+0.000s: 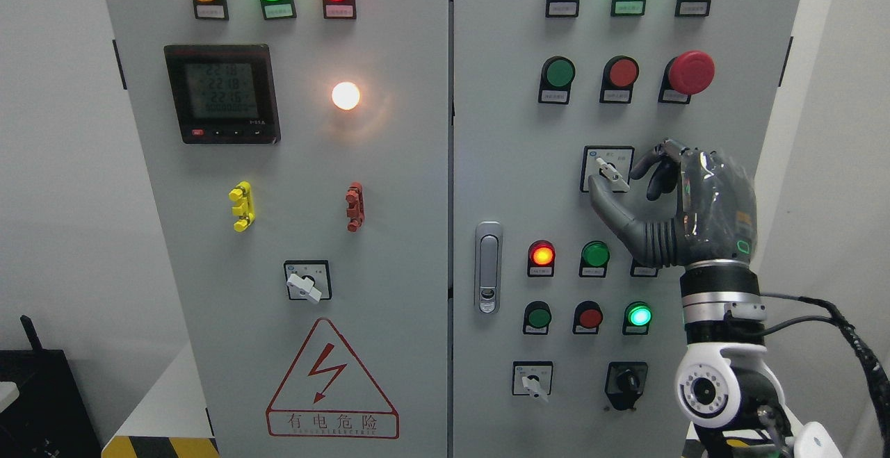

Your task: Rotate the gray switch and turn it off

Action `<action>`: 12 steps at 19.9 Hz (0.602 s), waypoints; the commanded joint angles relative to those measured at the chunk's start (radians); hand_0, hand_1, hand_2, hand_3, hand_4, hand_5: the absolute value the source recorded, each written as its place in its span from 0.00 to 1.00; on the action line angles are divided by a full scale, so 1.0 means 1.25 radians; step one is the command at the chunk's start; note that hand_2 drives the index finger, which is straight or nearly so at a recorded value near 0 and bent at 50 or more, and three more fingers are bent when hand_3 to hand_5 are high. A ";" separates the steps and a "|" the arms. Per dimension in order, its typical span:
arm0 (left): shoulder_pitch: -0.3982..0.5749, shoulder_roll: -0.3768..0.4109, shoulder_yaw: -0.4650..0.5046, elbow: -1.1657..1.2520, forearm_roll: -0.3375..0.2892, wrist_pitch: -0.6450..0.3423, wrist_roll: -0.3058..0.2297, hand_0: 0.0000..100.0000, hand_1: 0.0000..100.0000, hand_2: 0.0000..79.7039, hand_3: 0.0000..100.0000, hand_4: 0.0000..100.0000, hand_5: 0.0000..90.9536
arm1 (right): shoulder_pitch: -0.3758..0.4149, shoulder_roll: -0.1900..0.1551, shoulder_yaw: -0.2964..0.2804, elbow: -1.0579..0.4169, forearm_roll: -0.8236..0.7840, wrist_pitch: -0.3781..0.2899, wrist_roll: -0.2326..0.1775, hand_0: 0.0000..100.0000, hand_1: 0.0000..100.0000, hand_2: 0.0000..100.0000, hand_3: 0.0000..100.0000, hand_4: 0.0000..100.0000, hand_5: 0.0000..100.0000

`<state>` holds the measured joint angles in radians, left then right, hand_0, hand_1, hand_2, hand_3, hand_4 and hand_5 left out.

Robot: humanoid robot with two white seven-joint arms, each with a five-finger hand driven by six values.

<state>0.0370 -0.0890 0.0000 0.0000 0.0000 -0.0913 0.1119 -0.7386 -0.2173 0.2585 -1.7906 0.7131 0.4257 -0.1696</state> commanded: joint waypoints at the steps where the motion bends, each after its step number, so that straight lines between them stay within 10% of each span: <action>1: 0.000 0.000 0.026 0.018 -0.006 0.001 -0.002 0.12 0.39 0.00 0.00 0.00 0.00 | -0.002 0.001 0.005 0.004 0.000 0.001 0.000 0.19 0.42 0.61 0.88 0.83 1.00; 12: 0.000 0.000 0.026 0.018 -0.006 0.001 -0.002 0.12 0.39 0.00 0.00 0.00 0.00 | -0.007 0.001 0.013 0.011 0.011 0.010 0.001 0.21 0.42 0.62 0.89 0.83 1.00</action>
<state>0.0369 -0.0890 0.0000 0.0000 0.0000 -0.0913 0.1095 -0.7454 -0.2165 0.2683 -1.7829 0.7238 0.4330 -0.1693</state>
